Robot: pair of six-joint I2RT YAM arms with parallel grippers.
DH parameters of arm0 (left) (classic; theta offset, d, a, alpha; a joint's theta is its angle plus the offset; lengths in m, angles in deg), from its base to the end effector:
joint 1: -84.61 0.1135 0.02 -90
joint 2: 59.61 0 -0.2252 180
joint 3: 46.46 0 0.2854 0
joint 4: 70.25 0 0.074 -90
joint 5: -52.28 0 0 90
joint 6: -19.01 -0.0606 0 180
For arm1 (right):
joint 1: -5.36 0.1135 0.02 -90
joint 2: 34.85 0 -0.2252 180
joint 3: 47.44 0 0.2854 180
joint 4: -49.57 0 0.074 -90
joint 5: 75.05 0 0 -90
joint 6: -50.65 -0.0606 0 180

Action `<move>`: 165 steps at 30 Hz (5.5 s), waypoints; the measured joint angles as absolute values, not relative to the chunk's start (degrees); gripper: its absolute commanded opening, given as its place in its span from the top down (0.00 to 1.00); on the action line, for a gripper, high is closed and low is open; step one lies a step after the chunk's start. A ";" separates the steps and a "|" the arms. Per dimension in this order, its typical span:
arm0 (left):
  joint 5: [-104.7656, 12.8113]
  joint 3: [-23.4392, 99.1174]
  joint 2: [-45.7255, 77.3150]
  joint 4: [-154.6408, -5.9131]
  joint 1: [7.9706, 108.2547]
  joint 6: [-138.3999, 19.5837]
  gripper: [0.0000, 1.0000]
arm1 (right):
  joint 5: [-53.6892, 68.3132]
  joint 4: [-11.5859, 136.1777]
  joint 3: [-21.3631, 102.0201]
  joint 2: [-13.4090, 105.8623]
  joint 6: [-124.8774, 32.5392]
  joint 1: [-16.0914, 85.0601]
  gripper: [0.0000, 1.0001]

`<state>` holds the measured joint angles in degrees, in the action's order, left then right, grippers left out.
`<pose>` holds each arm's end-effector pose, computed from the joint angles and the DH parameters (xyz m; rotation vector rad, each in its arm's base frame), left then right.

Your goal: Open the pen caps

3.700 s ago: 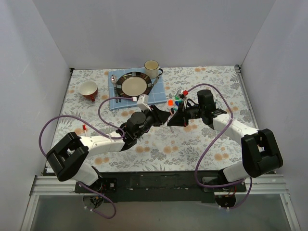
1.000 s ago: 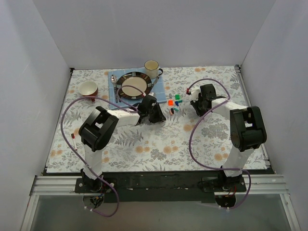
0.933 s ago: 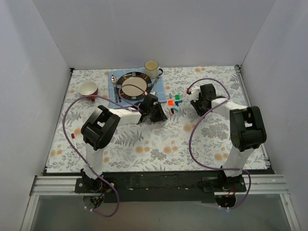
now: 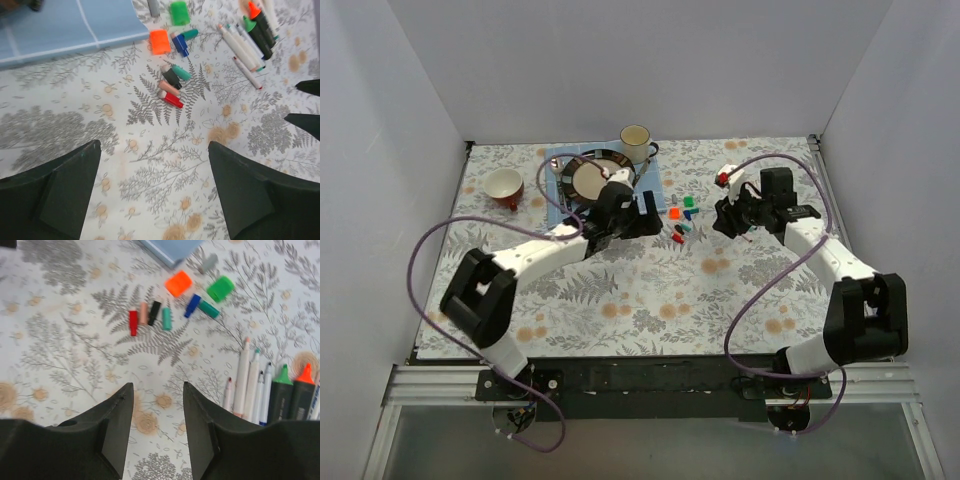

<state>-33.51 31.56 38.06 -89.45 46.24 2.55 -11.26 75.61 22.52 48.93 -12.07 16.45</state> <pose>0.3348 -0.2594 0.1564 -0.7751 2.3040 -0.9138 0.3592 0.0977 0.1869 -0.9465 1.9933 0.3611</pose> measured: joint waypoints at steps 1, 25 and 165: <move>-32.72 29.15 33.51 -89.65 46.61 2.00 0.06 | -13.58 75.55 22.10 47.54 -12.07 16.45 0.49; -29.22 7.17 13.97 -102.67 91.68 -3.50 0.05 | -35.96 70.13 17.27 39.60 -17.81 25.37 0.48; -23.26 -5.31 27.35 -29.72 31.90 20.10 1.00 | -43.44 60.33 12.29 53.15 -29.92 31.27 0.99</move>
